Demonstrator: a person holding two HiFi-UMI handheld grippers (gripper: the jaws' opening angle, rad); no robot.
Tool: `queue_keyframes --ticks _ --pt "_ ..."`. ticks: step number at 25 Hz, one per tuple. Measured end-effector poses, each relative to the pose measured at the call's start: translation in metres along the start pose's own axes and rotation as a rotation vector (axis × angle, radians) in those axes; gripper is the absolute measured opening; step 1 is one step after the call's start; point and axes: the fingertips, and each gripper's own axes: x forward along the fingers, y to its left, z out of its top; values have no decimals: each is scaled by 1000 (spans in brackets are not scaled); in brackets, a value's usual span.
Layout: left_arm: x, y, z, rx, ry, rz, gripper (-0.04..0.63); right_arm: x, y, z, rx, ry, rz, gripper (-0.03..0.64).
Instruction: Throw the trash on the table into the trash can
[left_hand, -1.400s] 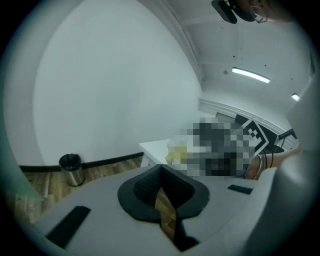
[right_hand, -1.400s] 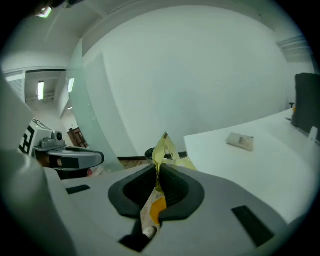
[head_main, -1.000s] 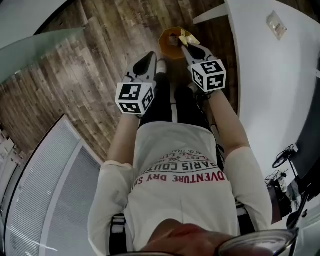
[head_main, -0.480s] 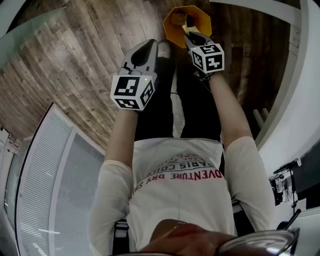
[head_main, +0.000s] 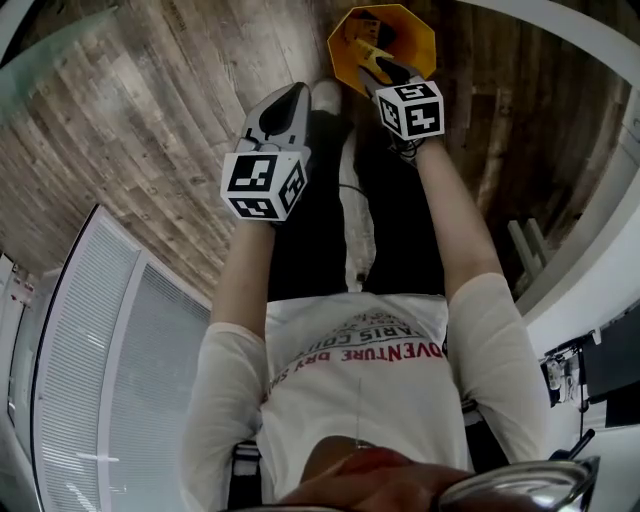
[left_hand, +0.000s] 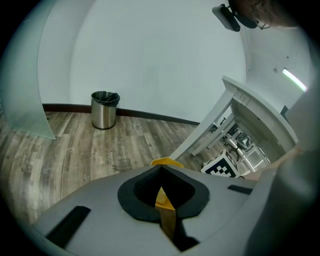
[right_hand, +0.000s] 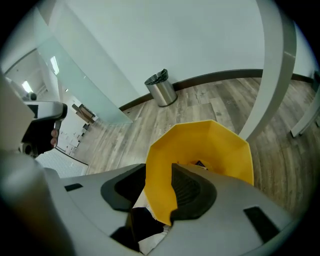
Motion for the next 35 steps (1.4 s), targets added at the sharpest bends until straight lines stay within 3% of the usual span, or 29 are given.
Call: queue_keyframes --ticks 6,11,16,23,28,35 --pt "-13 -27 26 1 -8 -13 23 -33 18 27 -15 -13 23 172" --pt "-45 -75 70 31 -43 -48 23 -108 49 68 -15 -101 28 152" --pt "-84 -134 122 107 -100 -80 23 -206 63 115 -25 -221 -88 40" --pt "-154 -239 180 201 -178 -145 23 -375 88 166 -12 -433 -198 26" --pt "-182 -336 227 336 -240 -279 23 -513 74 183 -7 -635 -380 26" --pt "-194 -497 224 527 -224 -542 23 -665 31 112 97 -771 -607 26"
